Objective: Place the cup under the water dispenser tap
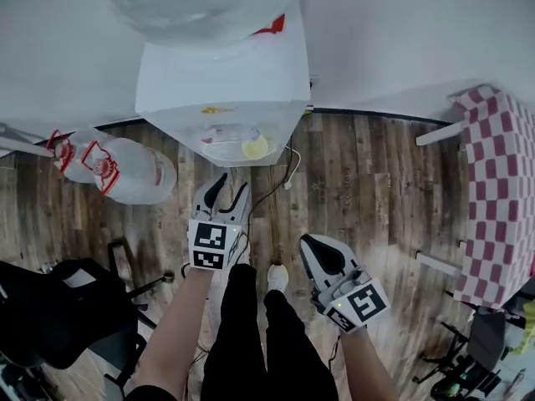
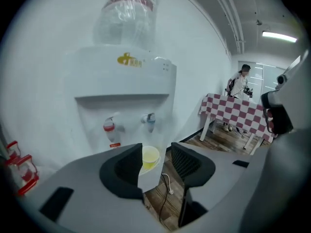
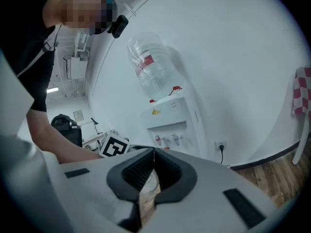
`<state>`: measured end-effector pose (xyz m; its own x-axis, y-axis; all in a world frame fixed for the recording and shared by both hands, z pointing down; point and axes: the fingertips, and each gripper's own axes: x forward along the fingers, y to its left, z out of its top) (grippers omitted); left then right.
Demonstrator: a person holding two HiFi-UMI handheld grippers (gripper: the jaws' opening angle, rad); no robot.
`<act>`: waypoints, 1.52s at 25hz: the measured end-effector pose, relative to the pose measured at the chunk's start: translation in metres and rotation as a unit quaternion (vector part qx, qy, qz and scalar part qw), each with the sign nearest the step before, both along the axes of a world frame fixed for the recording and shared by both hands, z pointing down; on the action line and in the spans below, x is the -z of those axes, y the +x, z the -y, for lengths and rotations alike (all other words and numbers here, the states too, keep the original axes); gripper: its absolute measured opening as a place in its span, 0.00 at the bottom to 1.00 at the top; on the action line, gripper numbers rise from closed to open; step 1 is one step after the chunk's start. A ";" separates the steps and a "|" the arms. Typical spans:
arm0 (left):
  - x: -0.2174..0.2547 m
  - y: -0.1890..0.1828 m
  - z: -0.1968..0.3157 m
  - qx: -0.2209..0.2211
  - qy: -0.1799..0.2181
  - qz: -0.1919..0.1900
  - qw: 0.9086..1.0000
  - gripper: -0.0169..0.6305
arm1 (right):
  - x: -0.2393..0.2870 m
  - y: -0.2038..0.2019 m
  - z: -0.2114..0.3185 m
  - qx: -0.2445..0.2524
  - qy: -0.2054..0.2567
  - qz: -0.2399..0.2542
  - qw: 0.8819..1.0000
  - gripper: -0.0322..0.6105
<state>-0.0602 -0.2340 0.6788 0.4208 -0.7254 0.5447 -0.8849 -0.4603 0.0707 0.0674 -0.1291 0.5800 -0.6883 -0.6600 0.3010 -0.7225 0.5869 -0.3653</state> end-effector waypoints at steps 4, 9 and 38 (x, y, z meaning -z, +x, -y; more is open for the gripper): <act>0.043 -0.006 -0.028 0.008 -0.002 0.003 1.000 0.26 | 0.031 -0.007 -0.017 0.018 0.000 0.005 1.000 0.08; 0.096 -0.007 -0.063 0.024 0.005 0.005 1.000 0.16 | 0.071 -0.004 -0.035 0.037 0.008 0.005 0.999 0.08; 0.288 -0.028 -0.217 0.043 0.074 -0.046 0.995 0.05 | 0.202 0.013 -0.100 0.065 0.083 -0.005 0.994 0.08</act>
<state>-0.0881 -0.0165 0.3911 0.3975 -0.8298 0.3917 -0.9141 -0.3951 0.0907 0.0804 -0.0295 0.3775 -0.7681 -0.6071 0.2036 -0.6403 0.7266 -0.2491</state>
